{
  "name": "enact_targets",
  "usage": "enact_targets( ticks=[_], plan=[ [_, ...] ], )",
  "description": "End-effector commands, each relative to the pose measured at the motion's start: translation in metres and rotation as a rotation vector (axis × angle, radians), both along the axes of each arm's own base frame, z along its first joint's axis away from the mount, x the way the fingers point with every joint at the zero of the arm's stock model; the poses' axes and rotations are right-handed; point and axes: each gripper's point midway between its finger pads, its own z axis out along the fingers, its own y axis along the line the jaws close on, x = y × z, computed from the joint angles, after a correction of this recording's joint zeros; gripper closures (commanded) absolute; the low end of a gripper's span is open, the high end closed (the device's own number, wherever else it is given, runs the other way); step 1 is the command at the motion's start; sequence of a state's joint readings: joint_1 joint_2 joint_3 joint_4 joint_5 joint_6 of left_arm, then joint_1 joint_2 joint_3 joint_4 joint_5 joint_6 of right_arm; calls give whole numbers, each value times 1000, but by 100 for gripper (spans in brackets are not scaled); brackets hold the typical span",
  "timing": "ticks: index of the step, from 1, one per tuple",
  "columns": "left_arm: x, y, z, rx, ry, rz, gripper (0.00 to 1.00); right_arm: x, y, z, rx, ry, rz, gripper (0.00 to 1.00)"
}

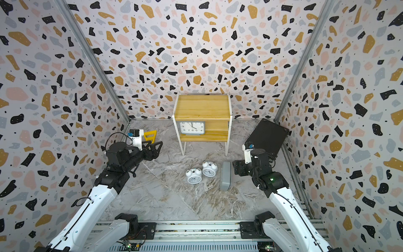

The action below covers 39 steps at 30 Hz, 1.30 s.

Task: Place the alarm clocks on the shelf by style
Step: Pick up the alarm from the center of the board.

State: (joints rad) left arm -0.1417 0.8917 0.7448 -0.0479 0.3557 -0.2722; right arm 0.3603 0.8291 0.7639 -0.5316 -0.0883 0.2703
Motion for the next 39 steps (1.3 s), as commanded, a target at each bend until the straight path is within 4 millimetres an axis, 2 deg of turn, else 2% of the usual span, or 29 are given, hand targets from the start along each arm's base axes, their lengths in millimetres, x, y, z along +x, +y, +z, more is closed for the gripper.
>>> enact_targets(
  ticks=[1, 6, 10, 17, 27, 32, 39],
  plan=[
    [-15, -10, -8, -14, 44, -63, 20, -16, 0, -16, -4, 53, -17, 18],
    [-15, -12, -6, -14, 43, -82, 20, -23, 12, -41, 24, 112, 8, 18],
    [-13, -15, -8, -16, 50, -97, 20, -21, 23, -52, 30, 131, 23, 18],
    [-11, -17, -12, -13, 60, -106, 20, -13, 38, -55, 10, 123, 51, 16],
    [-10, -18, -15, -12, 70, -113, 20, -3, 47, -69, -48, 147, 43, 17],
    [-9, -18, -18, -11, 78, -117, 20, -2, 49, -74, -77, 154, 47, 22],
    [-10, -19, -19, -10, 82, -120, 20, -2, 52, -73, -79, 153, 53, 22]
  ],
)
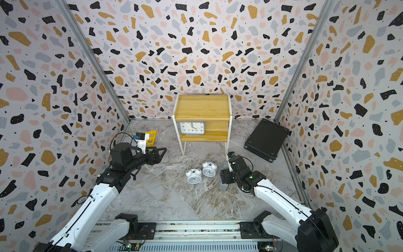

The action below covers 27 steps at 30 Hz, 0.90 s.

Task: Place the alarm clocks on the shelf by style
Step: Pick up the alarm from the center of the board.

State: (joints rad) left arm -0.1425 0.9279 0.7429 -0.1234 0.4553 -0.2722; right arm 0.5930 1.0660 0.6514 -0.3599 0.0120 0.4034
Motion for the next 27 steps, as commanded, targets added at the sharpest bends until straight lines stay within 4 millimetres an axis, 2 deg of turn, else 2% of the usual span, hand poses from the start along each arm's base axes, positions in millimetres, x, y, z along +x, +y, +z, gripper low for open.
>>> enact_targets(
  ticks=[1, 5, 9, 17, 23, 27],
  plan=[
    [0, -4, 7, 4, -35, -25, 20, 5, -1, 7, -20, -18, -15, 22],
    [0, -4, 6, 5, -33, -27, 20, 6, -3, 0, -43, -3, -26, 27],
    [-1, -5, 3, 5, -24, -30, 21, 5, -4, -2, -57, 3, -24, 41],
    [-1, -6, 3, 1, -25, -38, 21, 3, -11, 10, -102, -31, 1, 67],
    [-3, -12, 6, -16, -38, -78, 21, 1, -16, 30, -120, -94, 34, 75],
    [-4, -16, 9, -25, -48, -99, 22, 0, -22, 45, -134, -143, 31, 76]
  ],
)
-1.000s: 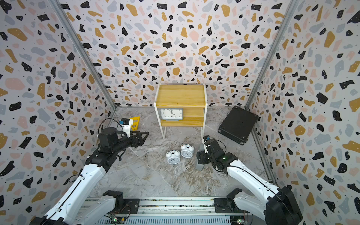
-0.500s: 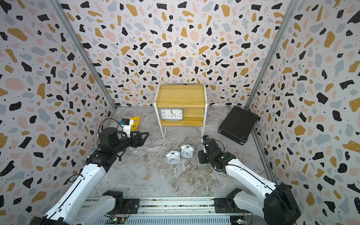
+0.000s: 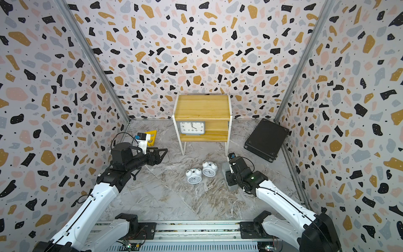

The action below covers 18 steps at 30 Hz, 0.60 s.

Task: Place the alarm clocks on the shelf by style
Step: Pick up the alarm from the center of the board.

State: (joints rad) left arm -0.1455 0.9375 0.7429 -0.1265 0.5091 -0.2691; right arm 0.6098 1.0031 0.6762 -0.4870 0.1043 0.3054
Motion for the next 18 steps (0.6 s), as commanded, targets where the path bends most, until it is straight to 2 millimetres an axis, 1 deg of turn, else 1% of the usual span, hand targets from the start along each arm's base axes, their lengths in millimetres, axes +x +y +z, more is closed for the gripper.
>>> enact_targets(
  ticks=[1, 5, 8, 10, 16, 18],
  plan=[
    [0, -9, 12, -13, -66, -54, 21, 10, -3, 41, 3, -116, 4, 76],
    [-1, -20, 18, -28, -87, -106, 22, 9, -5, 60, -2, -154, 25, 76],
    [-3, -32, 21, -18, -99, -163, 22, 8, -1, 77, 5, -177, 70, 76],
    [-6, -44, 22, 1, -113, -218, 23, 8, 4, 88, 12, -195, 109, 77],
    [-19, -90, 39, 49, -205, -446, 26, 15, 20, 125, 56, -282, 242, 77],
    [-26, -103, 44, 69, -245, -539, 26, 12, 29, 138, 89, -292, 307, 77]
  ],
)
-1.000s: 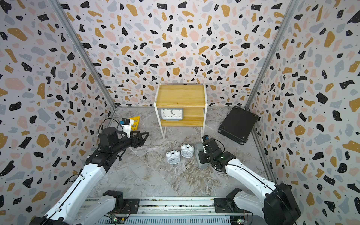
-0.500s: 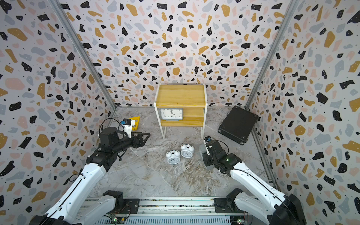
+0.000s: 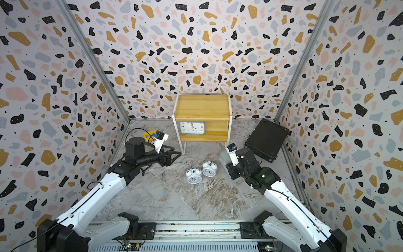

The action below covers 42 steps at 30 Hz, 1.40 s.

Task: Place the alarm clocks on the shelf by style
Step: Pick up the alarm from the center of the board.

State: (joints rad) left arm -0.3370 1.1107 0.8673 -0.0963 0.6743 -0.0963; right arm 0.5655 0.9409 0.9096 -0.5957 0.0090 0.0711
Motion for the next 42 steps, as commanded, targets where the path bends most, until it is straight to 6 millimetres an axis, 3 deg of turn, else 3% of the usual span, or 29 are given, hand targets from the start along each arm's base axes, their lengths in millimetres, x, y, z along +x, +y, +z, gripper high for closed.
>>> enact_targets(
  ticks=[1, 7, 11, 19, 26, 31, 42],
  plan=[
    [-14, -24, 32, 10, -174, -195, 26, -1, 23, 50, 82, -99, 160, 77],
    [-42, -41, 45, 37, -316, -467, 21, -19, 58, 77, 158, -78, 406, 77],
    [-53, -47, 55, 68, -354, -574, 19, -28, 75, 81, 181, -27, 540, 77],
    [-63, -58, 53, 119, -347, -723, 18, -34, 95, 84, 208, 39, 677, 77],
    [-56, -70, 49, 140, -330, -744, 16, -35, 103, 89, 202, 32, 716, 76],
    [-36, -75, 45, 171, -316, -674, 16, -38, 105, 90, 191, 30, 733, 76],
    [-38, -84, 33, 142, -267, -726, 18, -40, 108, 89, 185, 30, 747, 76]
  ],
)
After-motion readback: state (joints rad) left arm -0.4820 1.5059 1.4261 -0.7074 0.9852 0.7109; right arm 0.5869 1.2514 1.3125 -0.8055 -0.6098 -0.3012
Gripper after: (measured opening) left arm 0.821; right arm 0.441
